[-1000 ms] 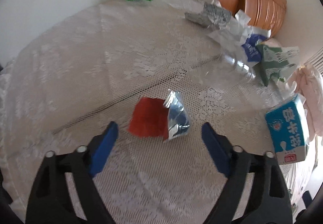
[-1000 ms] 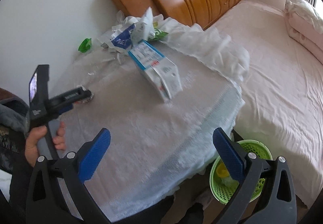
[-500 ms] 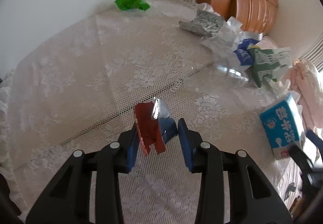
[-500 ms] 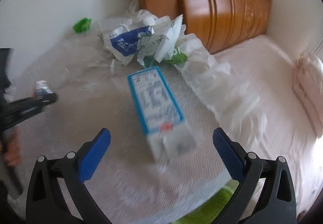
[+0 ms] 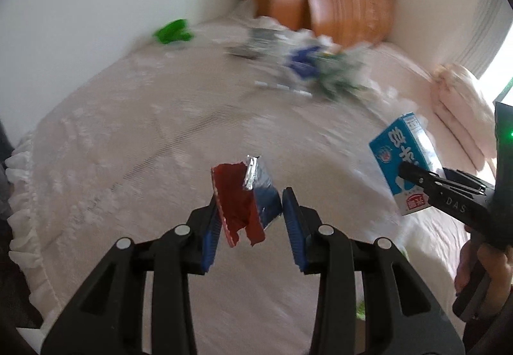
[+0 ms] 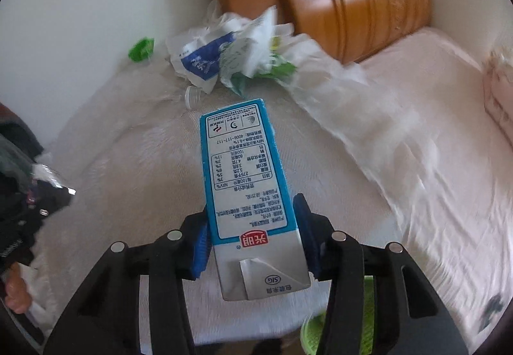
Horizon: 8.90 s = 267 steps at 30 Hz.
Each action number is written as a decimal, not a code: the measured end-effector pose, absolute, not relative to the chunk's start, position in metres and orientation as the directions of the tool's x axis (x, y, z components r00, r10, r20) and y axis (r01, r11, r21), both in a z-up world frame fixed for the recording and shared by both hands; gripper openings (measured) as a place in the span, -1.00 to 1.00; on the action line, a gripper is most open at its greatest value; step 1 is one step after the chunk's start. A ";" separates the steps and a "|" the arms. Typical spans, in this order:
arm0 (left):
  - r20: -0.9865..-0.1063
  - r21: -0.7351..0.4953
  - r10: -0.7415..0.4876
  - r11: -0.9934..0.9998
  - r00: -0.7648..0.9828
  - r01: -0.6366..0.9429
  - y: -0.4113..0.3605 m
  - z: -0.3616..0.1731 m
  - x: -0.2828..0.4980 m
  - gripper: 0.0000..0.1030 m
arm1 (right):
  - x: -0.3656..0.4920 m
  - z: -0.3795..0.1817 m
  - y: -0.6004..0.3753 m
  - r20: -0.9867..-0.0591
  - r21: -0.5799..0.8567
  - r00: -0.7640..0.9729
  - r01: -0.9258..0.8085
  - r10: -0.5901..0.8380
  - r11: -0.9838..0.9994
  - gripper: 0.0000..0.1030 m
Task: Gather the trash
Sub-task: 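Grasp the red wrapper with the left tool while the right tool grasps the milk carton, then drop the red wrapper and milk carton into the green wastebasket, then grasp the clear plastic bottle with the right tool while the left tool grasps the green wrapper, then carry the bottle and green wrapper over the green wastebasket and open both tools, then grasp the white-green bag with the right tool while the left tool grasps the blue-white mask wrapper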
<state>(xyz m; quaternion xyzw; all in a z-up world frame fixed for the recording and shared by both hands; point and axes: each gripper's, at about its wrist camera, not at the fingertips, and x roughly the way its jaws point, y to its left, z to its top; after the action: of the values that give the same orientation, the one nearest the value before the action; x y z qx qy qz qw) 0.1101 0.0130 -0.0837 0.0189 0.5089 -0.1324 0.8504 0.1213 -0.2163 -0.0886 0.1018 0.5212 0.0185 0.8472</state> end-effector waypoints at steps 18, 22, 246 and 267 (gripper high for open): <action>-0.879 -0.173 -0.421 0.717 0.221 0.676 -0.188 -0.090 -0.024 -0.29 | -0.135 -0.067 -0.369 -0.888 0.183 0.457 0.457 -0.054 0.870 -0.08; -0.897 -0.192 -0.417 0.667 0.148 0.720 -0.222 -0.107 -0.039 -0.29 | -0.150 -0.068 -0.385 -0.885 0.180 0.460 0.483 -0.073 0.857 -0.08; -0.840 -0.049 -0.140 0.982 0.524 0.184 0.018 -0.050 0.094 0.85 | 0.133 -0.049 -0.224 -0.785 0.276 0.589 0.056 0.191 0.960 0.95; -0.865 -0.069 -0.129 0.988 0.484 0.139 0.057 -0.073 0.155 0.85 | 0.283 -0.107 -0.237 -0.812 0.390 0.512 0.119 0.279 0.913 -0.25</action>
<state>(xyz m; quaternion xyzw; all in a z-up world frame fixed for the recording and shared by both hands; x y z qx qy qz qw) 0.1545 0.0571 -0.0733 0.0052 0.5018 -0.0777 0.8615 0.2828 -0.2370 -0.1073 0.2028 0.4916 0.0474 0.8456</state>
